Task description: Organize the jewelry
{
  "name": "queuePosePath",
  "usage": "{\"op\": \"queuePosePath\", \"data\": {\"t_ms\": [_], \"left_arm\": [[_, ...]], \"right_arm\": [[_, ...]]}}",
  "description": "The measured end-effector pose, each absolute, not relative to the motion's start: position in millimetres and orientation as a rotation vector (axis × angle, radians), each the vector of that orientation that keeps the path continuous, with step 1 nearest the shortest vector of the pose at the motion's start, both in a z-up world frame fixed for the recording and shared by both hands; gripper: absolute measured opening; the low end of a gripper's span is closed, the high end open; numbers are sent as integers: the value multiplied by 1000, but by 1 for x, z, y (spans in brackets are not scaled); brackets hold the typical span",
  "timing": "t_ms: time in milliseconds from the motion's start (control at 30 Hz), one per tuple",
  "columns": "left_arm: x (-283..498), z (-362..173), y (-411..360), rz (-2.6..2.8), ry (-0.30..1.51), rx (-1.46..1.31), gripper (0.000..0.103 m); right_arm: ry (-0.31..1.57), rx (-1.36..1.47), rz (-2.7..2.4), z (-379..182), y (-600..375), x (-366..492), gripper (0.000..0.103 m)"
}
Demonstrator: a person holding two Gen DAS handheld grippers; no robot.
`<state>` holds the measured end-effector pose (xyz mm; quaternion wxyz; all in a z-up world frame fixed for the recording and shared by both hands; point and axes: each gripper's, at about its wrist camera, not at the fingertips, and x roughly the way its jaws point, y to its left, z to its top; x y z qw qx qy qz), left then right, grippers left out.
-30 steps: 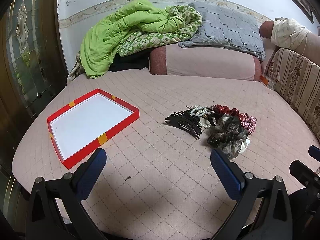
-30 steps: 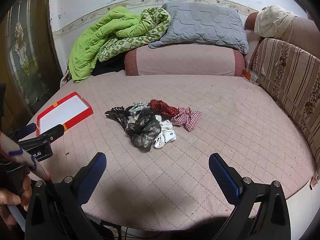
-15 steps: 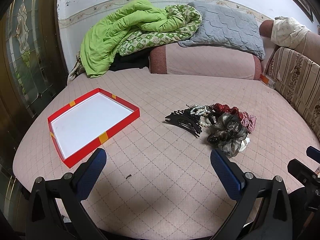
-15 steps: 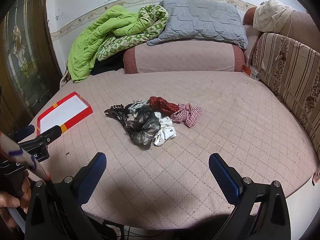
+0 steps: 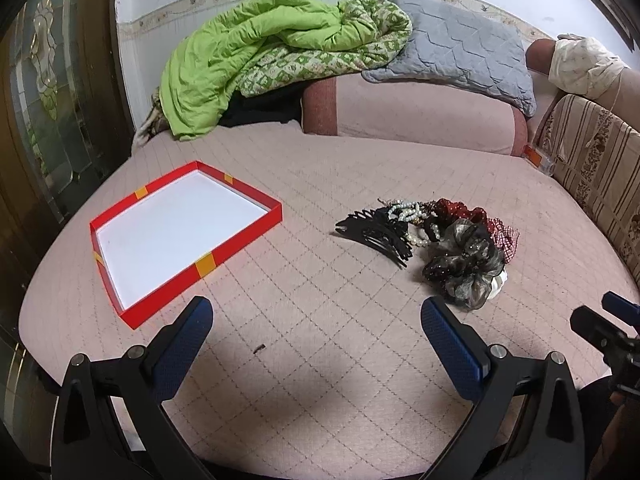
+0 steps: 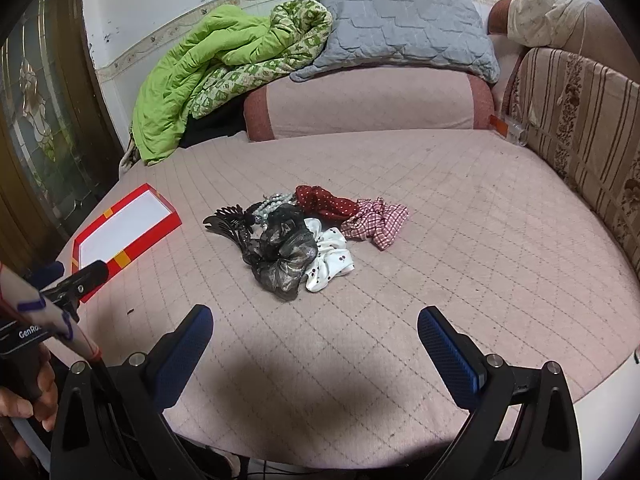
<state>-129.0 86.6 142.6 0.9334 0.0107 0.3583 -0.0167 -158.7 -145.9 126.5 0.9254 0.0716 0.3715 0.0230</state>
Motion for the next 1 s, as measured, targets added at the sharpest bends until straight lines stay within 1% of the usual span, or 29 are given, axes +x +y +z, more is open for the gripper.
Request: {"op": "queuePosePath", "data": {"t_ms": [233, 433, 500, 567, 700, 733, 767, 833, 900, 933, 967, 1000], "left_arm": [[-102, 136, 75, -194, 792, -53, 103], [-64, 126, 21, -360, 846, -29, 102], [-52, 117, 2, -427, 878, -43, 100], [-41, 108, -16, -438, 905, -40, 91], [-18, 83, -51, -460, 961, 0, 90], [-11, 76, -55, -450, 982, 8, 85], [-6, 69, -59, -446, 1002, 10, 67], [3, 55, -66, -448, 1035, 25, 48], [1, 54, -63, -470, 1016, 11, 43], [-2, 56, -61, -478, 1003, 8, 35], [-8, 61, -57, -481, 986, 7, 32], [-13, 66, -52, -486, 968, -6, 32]], "right_arm": [[791, 172, 38, 114, -160, -134, 103], [780, 222, -43, 108, -194, -131, 103], [790, 255, -61, 102, -205, -132, 103], [788, 309, -50, 103, -214, -133, 103], [760, 314, -51, 106, -218, -135, 103], [753, 319, -51, 106, -220, -136, 103], [747, 318, -52, 106, -221, -136, 103], [744, 328, -49, 106, -222, -137, 103], [743, 334, -47, 106, -224, -138, 103], [743, 333, -44, 105, -224, -138, 103], [745, 333, -41, 105, -223, -138, 103], [746, 331, -39, 104, -223, -138, 103]]}}
